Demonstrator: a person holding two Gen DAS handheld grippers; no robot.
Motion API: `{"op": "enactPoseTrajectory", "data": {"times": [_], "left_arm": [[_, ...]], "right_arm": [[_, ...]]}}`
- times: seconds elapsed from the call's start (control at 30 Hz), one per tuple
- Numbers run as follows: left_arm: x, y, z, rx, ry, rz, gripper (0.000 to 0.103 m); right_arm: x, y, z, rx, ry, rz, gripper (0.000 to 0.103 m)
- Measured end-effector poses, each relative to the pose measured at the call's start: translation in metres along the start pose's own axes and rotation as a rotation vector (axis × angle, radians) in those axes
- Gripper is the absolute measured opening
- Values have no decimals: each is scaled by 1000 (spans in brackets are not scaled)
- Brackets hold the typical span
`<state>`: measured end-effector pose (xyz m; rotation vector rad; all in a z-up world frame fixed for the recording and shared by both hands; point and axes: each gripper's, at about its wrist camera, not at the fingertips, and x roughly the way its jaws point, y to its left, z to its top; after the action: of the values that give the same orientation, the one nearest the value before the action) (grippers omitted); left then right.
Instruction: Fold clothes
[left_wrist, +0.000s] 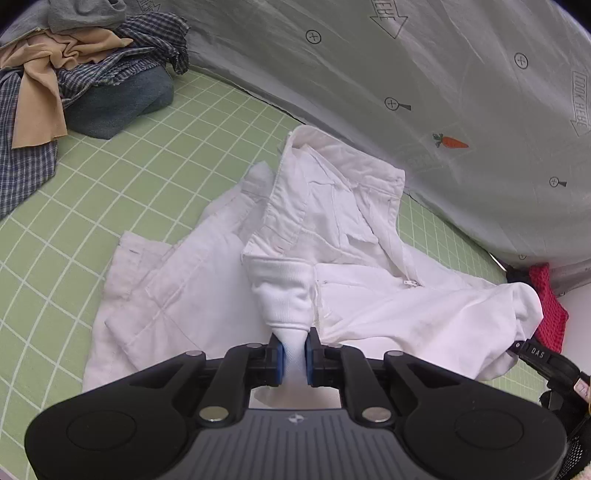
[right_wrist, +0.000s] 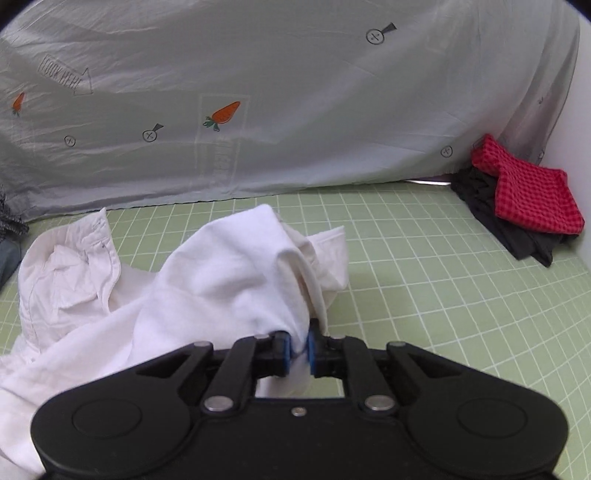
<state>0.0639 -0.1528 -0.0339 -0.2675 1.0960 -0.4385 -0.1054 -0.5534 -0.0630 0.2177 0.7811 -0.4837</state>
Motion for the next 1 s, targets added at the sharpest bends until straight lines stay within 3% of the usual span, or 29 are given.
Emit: {"op": "enactPoseTrajectory", "data": {"times": [0.13, 0.33, 0.77, 1.0], "left_arm": [[0, 4, -4, -14, 2, 13, 12], [0, 5, 4, 47, 29, 3, 12], [7, 16, 34, 278, 118, -96, 13], [9, 20, 37, 353, 140, -133, 13]], "right_arm": [[4, -5, -15, 8, 29, -23, 27], [0, -9, -54, 192, 112, -23, 38], [-17, 52, -120, 336, 160, -76, 71], [-4, 83, -126, 370, 158, -115, 79]]}}
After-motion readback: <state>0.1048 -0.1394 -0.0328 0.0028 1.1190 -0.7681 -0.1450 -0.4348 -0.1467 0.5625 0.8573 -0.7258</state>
